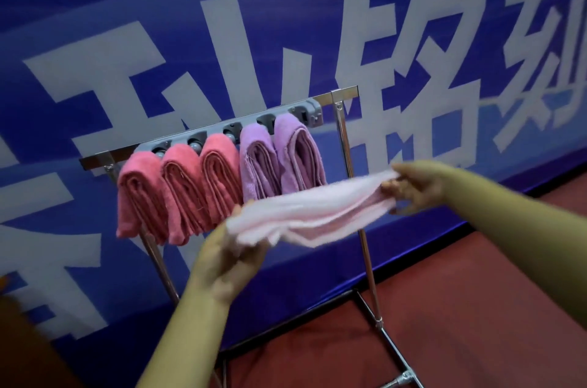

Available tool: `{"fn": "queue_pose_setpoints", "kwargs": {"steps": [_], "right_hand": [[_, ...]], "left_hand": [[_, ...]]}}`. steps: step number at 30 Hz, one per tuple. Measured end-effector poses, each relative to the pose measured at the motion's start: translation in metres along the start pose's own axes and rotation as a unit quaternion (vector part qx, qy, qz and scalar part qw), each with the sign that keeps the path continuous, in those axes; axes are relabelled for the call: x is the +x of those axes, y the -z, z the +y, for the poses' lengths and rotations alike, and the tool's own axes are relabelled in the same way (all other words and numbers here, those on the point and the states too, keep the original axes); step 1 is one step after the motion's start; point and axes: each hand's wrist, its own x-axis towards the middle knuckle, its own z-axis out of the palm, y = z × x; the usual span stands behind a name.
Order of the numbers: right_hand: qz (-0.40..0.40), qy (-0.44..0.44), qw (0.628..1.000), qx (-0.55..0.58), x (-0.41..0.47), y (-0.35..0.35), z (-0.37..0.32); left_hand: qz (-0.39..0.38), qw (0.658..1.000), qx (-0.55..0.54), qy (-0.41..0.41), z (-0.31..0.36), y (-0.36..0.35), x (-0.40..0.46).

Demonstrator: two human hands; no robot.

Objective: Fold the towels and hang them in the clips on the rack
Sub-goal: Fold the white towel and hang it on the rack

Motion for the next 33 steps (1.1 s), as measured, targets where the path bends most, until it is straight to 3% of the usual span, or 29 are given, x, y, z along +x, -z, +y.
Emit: {"fn": "queue_pose_setpoints", "kwargs": {"steps": [2, 5, 8, 10, 11, 15, 24, 26, 29, 33], "right_hand": [[-0.039, -0.045, 0.998, 0.035, 0.015, 0.002, 0.046], [-0.074, -0.038, 0.996, -0.031, 0.026, -0.006, 0.1], [-0.169, 0.072, 0.977, -0.11, 0.018, -0.035, 0.122], [-0.246, 0.172, 0.937, -0.181, 0.001, -0.065, 0.122], [-0.247, 0.22, 0.92, -0.211, -0.006, -0.079, 0.121], [-0.126, 0.339, 0.916, -0.175, -0.024, -0.108, 0.106], [0.083, 0.374, 0.902, -0.198, -0.021, -0.087, 0.069], [0.125, 0.404, 0.88, -0.216, -0.018, -0.073, 0.04], [0.186, 0.449, 0.842, -0.234, -0.023, -0.058, -0.012], [0.218, 0.501, 0.766, -0.337, -0.037, -0.061, -0.068]], "left_hand": [[-0.018, 0.999, -0.026, 0.032, 0.012, -0.027, 0.01], [0.009, 0.994, 0.054, 0.096, 0.01, -0.06, 0.027], [0.048, 0.982, 0.116, 0.139, 0.0, -0.083, 0.047], [0.046, 0.978, 0.128, 0.156, -0.003, -0.093, 0.052], [0.042, 0.977, 0.134, 0.159, -0.002, -0.098, 0.053], [0.025, 0.979, 0.15, 0.136, 0.012, -0.118, 0.043], [-0.023, 0.989, 0.122, 0.078, 0.05, -0.137, 0.032], [-0.031, 0.986, 0.135, 0.093, 0.054, -0.124, 0.032], [0.026, 0.973, 0.197, 0.114, 0.044, -0.091, 0.044], [0.04, 0.916, 0.363, 0.163, 0.006, -0.066, 0.058]]}}
